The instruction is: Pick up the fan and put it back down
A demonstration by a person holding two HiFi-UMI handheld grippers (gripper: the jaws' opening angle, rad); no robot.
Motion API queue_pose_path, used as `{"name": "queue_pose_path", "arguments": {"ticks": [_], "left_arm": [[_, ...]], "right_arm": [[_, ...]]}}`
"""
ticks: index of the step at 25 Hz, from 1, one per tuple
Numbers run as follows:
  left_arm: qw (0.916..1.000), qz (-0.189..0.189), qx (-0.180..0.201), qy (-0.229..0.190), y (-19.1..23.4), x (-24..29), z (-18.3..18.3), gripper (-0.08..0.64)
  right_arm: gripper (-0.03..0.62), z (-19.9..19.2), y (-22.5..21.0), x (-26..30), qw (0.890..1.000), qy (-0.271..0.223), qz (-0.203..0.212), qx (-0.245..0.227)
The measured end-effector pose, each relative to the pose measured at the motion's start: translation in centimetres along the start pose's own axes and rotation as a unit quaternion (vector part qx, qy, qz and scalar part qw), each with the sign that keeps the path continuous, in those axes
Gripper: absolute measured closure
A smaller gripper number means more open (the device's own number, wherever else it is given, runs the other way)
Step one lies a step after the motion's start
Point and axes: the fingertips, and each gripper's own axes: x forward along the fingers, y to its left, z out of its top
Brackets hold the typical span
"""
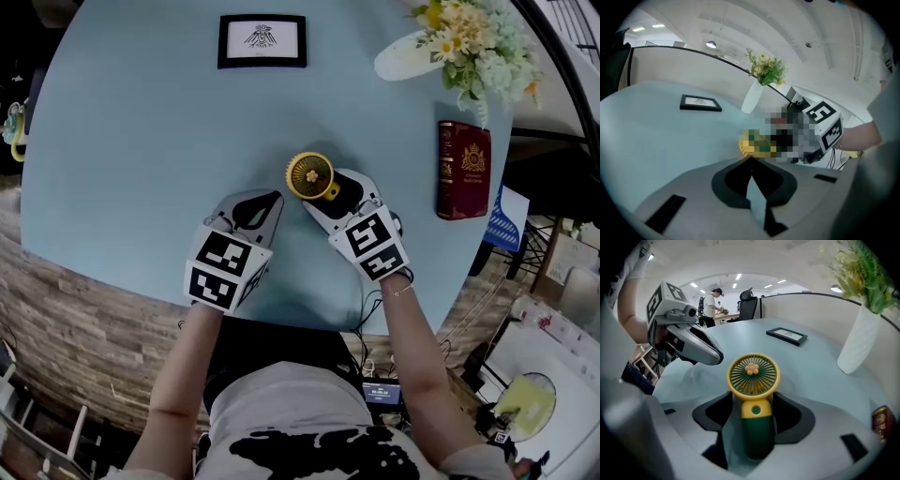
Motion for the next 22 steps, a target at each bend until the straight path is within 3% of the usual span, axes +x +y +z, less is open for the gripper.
{"name": "queue_pose_path", "arguments": {"ticks": [15, 22], "left_arm": [[1.0000, -0.003, 0.003, -0.004, 0.2, -0.3, 0.8, 0.549], [0.9999, 0.002, 0.009, -0.005, -0.2, -1.3, 1.0, 0.549]], "right_arm": [[0.360, -0.4, 0.4, -0.1, 0.999, 0.031, -0.024, 0.029], [0.359, 1.1, 1.0, -1.1, 0.999, -0.009, -0.037, 0.037]]}}
